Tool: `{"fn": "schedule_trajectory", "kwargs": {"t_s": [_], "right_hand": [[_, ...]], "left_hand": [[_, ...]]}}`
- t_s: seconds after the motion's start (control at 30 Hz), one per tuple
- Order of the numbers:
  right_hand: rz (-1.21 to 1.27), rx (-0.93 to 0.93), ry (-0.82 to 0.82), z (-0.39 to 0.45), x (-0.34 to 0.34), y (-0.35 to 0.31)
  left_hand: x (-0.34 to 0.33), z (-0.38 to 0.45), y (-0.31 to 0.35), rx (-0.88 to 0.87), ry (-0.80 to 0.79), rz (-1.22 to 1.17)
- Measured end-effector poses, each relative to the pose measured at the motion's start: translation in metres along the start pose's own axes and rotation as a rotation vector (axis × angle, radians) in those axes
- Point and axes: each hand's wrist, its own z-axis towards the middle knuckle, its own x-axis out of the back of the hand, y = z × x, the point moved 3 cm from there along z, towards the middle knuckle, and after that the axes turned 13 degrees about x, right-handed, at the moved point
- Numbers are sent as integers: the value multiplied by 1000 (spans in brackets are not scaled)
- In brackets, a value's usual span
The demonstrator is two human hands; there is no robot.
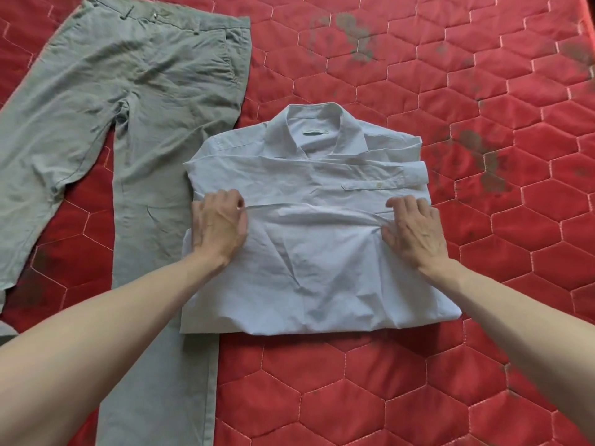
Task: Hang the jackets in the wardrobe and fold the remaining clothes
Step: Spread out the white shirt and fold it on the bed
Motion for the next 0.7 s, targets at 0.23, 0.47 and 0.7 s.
{"fn": "schedule_trajectory", "kwargs": {"t_s": [0.23,0.47,0.7], "right_hand": [[158,439,-63,-15,-22,-54],[189,-148,-221,-58,-52,-7],[210,-287,-317,-95,-37,29]], "left_hand": [[-30,-45,8,-586,-13,182],[-57,-65,-59,-368,-350,396],[-23,-75,-100,-427,-360,459]]}}
